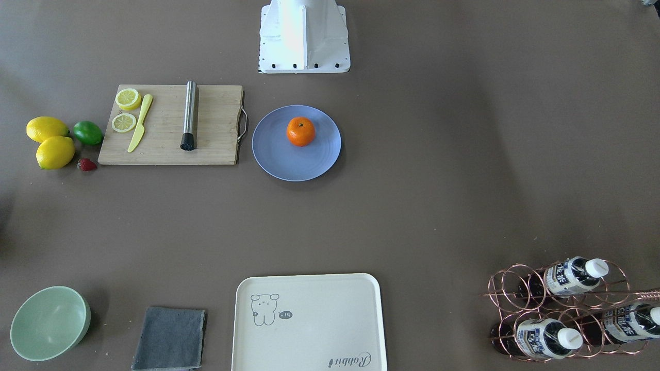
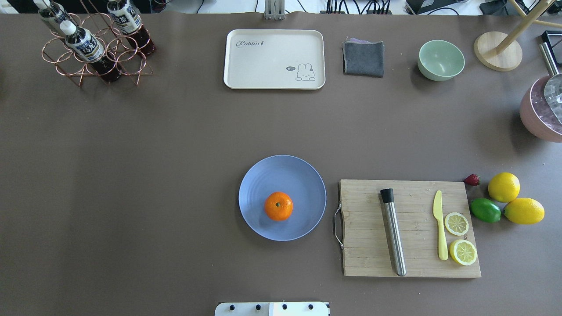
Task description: Pick orange to plate
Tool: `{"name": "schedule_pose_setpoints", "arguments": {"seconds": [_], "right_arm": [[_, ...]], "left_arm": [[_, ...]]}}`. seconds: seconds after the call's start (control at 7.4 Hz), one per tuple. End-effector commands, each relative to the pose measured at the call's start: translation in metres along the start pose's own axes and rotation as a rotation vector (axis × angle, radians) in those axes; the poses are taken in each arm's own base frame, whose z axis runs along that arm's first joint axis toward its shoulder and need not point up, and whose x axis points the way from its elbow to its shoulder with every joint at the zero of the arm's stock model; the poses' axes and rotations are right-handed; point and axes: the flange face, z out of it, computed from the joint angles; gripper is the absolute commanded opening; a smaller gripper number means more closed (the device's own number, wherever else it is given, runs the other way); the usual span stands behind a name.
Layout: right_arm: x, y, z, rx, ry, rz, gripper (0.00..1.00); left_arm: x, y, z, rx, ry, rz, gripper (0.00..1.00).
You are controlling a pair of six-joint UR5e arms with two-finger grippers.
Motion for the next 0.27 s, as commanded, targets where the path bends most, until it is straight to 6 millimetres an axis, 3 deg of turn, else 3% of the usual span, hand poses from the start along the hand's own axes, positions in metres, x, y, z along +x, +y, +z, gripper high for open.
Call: {"name": "schedule_pose_setpoints", "arguments": {"seconds": [0.0,0.14], "right_arm": [[0.0084,-0.0038,-0.0243,-0.01,-0.013,0.062,1.0],[0.0097,-0.0026,-0.0226,-0.014,-0.013,0.065,1.0]], "left_arm": [[-0.0009,0.0009,0.0011,-0.002,0.001,-0.004,0.97],[-0.0009,0.0009,0.0011,-0.002,0.001,-0.004,0.97]]}}
